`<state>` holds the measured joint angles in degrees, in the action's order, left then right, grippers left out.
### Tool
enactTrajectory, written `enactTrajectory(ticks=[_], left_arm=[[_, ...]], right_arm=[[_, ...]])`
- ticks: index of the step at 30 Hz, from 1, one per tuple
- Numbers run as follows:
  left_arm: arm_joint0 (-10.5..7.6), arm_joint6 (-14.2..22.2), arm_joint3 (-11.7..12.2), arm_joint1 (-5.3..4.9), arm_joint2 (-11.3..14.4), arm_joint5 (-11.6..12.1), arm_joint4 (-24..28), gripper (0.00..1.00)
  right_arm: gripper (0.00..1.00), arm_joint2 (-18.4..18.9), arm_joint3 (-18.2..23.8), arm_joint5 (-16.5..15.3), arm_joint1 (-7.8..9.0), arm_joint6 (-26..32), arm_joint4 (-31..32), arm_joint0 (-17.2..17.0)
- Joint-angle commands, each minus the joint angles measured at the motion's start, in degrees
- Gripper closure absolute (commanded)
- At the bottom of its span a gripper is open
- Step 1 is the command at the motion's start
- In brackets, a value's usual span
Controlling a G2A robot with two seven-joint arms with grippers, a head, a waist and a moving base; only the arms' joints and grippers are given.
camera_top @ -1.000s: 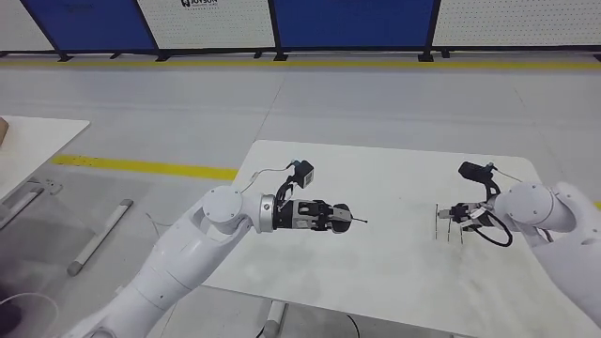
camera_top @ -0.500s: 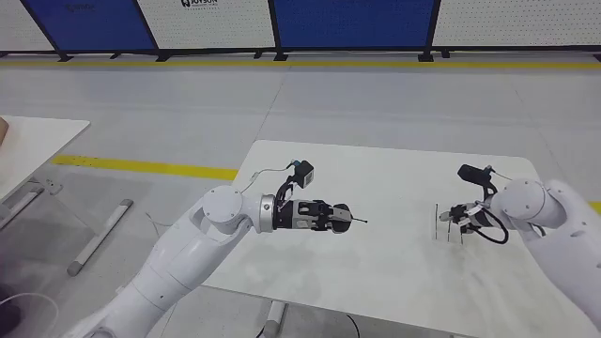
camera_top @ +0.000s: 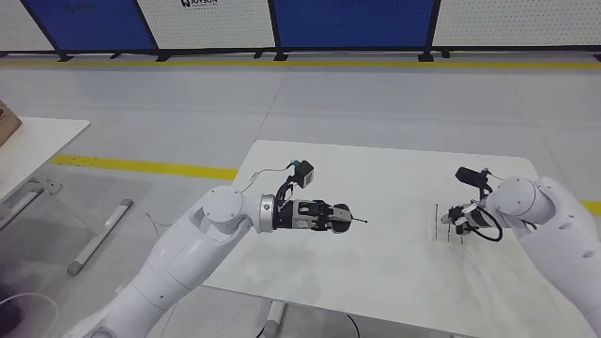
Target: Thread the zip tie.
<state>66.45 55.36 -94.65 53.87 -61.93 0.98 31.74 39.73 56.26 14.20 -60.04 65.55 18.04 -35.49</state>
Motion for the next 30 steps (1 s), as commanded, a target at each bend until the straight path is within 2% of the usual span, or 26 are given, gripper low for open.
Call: enactTrajectory(ticks=[1,15,28,30], left_arm=[[0.0,0.0,0.0,0.0,0.0,0.0,0.0,1.0],[0.0,0.0,0.0,0.0,0.0,0.0,0.0,1.0],[0.0,0.0,0.0,0.0,0.0,0.0,0.0,1.0],[0.0,0.0,0.0,0.0,0.0,0.0,0.0,1.0]], right_arm=[[0.73,-0.38,-0.66,0.0,-0.38,0.18,0.14,0.28],[0.78,-2.44,-5.75,-0.17,-3.14,0.65,0.88,2.48],[0.78,-4.12,-10.99,-0.76,-5.84,0.99,1.51,4.5],[0.83,-4.31,-11.7,-0.89,-6.21,0.99,1.58,4.75]])
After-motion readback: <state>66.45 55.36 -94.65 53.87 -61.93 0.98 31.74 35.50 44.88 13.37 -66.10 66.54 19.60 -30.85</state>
